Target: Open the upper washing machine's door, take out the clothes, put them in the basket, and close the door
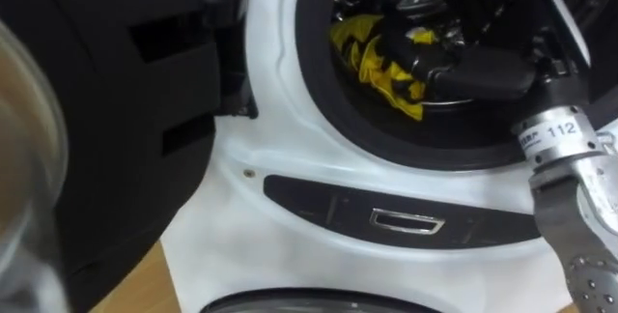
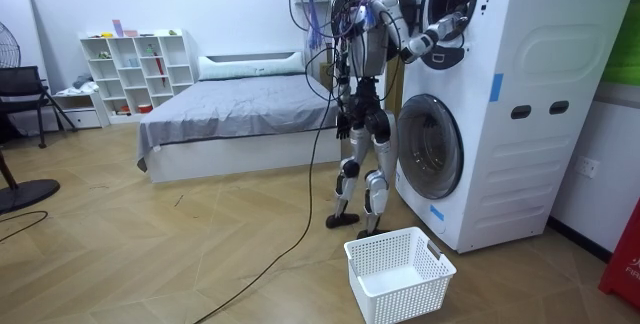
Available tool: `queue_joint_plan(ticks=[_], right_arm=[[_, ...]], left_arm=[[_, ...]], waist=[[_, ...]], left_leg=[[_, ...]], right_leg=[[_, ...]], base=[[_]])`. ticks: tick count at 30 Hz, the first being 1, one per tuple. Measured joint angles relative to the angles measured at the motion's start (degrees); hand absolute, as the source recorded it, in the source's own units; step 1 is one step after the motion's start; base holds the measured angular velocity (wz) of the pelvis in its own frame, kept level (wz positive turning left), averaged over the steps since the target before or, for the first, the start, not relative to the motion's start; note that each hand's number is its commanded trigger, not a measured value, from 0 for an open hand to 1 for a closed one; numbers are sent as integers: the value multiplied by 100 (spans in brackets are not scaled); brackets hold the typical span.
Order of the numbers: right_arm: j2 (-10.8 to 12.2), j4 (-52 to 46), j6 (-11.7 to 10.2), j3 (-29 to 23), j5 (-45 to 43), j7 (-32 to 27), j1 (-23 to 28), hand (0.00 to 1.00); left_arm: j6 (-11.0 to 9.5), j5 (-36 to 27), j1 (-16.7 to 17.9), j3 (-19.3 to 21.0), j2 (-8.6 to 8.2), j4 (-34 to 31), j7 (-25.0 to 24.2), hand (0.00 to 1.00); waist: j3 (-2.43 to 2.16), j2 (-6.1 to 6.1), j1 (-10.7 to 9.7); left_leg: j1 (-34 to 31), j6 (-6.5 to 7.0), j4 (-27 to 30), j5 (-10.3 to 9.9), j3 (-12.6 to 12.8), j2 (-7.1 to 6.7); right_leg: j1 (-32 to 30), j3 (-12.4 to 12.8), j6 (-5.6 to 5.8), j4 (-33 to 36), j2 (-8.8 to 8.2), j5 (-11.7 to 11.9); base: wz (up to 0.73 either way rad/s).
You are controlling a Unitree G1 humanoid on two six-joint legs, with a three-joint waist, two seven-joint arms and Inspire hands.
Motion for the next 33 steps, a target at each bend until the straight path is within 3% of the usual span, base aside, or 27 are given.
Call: queue_joint_plan(ticks=[4,8,11,14,17,19,21,24,33], right_arm=[[0,6,60,-27,-238,0,0,0],[-32,116,77,-27,-1002,287,-21,0],[-127,134,215,-22,-1578,623,-31,0],[-283,268,299,3,-2094,1079,-32,0],[-526,382,488,20,-2263,1559,-59,0],[-698,408,682,20,-2293,1869,-62,0],[-858,411,703,-4,-2455,2145,-76,0],[-1147,438,765,-12,-2730,2590,-213,0],[-1181,567,929,-14,-3400,3653,-431,0]], left_arm=[[93,67,262,161,-97,-11,-1,0],[183,280,339,161,-127,-13,-1,0],[229,517,298,252,-129,-53,-61,0],[285,613,146,509,-110,-57,-121,0],[287,592,30,631,-23,-73,-116,0],[334,607,6,662,-6,-73,-120,0],[361,614,0,761,-7,-64,-156,0],[383,608,-27,883,28,-39,-193,0],[497,603,-78,878,86,-22,-167,0]], waist=[[3,5,-77],[0,0,-108],[-25,-39,-136],[-35,-104,-106],[26,-258,-65],[8,-366,-67],[-15,-418,-76],[5,-461,-31],[19,-477,0]], left_leg=[[-14,0,24,0,-135,-6],[-47,0,47,0,-162,-8],[-86,0,73,0,-176,-14],[-76,1,88,0,-171,-24],[-78,1,107,1,-152,-29],[-84,1,102,1,-157,-31],[-80,2,95,1,-156,-30],[-45,2,79,1,-135,-29],[71,1,8,1,-125,-20]], right_leg=[[35,-116,4,5,-46,6],[22,-140,4,4,-50,6],[6,-159,4,5,-50,6],[16,-150,4,6,-34,6],[17,-147,4,13,-46,6],[9,-183,4,14,-54,6],[10,-178,4,13,-55,7],[30,-141,4,9,-48,7],[129,-141,4,8,-26,7]], base=[[14],[6],[5],[0],[-4],[0],[0],[-3],[0]])
